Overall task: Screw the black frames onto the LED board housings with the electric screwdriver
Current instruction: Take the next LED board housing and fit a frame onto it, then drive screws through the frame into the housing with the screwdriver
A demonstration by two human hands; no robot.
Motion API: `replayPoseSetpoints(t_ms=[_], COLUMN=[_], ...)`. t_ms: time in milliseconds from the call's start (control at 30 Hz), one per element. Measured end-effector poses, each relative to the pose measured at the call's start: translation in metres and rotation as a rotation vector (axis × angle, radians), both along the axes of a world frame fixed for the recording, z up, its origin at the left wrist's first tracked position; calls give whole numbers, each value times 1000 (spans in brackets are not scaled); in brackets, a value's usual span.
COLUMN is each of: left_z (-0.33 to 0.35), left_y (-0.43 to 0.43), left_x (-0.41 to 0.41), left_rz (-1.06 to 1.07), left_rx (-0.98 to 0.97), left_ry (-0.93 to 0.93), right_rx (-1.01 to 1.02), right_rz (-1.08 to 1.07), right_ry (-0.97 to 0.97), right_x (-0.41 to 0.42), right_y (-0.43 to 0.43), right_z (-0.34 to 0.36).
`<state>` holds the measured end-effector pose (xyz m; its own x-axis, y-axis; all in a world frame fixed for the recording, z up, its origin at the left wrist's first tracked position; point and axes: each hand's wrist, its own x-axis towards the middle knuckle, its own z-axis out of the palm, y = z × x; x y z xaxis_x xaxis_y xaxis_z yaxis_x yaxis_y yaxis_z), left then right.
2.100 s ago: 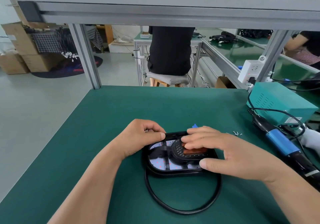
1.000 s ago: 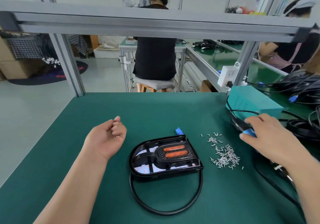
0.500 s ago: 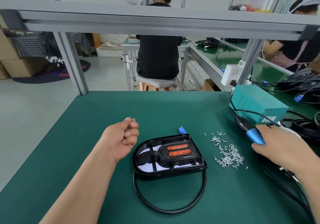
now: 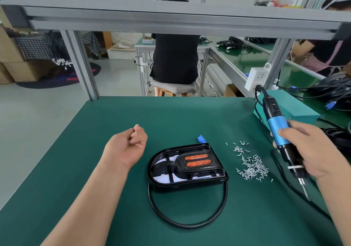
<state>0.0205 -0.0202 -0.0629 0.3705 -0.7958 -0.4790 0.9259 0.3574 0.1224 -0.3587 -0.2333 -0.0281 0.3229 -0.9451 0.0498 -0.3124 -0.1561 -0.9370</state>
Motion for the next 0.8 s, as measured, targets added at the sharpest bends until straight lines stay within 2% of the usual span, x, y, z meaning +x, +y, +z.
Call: replayPoseSetpoints(t_ms=[67,133,200,333,433,567,733,800], left_z=[-1,0,2,5,4,2,-4,-6], left_y=[-2,-1,1,3,2,2,-4,-6], left_x=[-4,-5,-2,4,-2,-7,-8,-9], left_rz=[-108,-159,-107,188,99,-103,-131,-155], left_rx=[13,27,29,7,-20,16,137,205], left_ry=[-92,-155,-103,59,56,-149,-302,-424], right_rx=[152,227,301,409,432,470,550,587], right_rz=[11,18,47,57,41,13,-68,-118], right_ry=[-228,-367,-492,-640,-719,-780,-895,-965], right_x=[11,22,33,55,71,90,115,122], right_y=[3,4,5,9,12,19,30,34], right_z=[1,2,3,10,12,12,8,7])
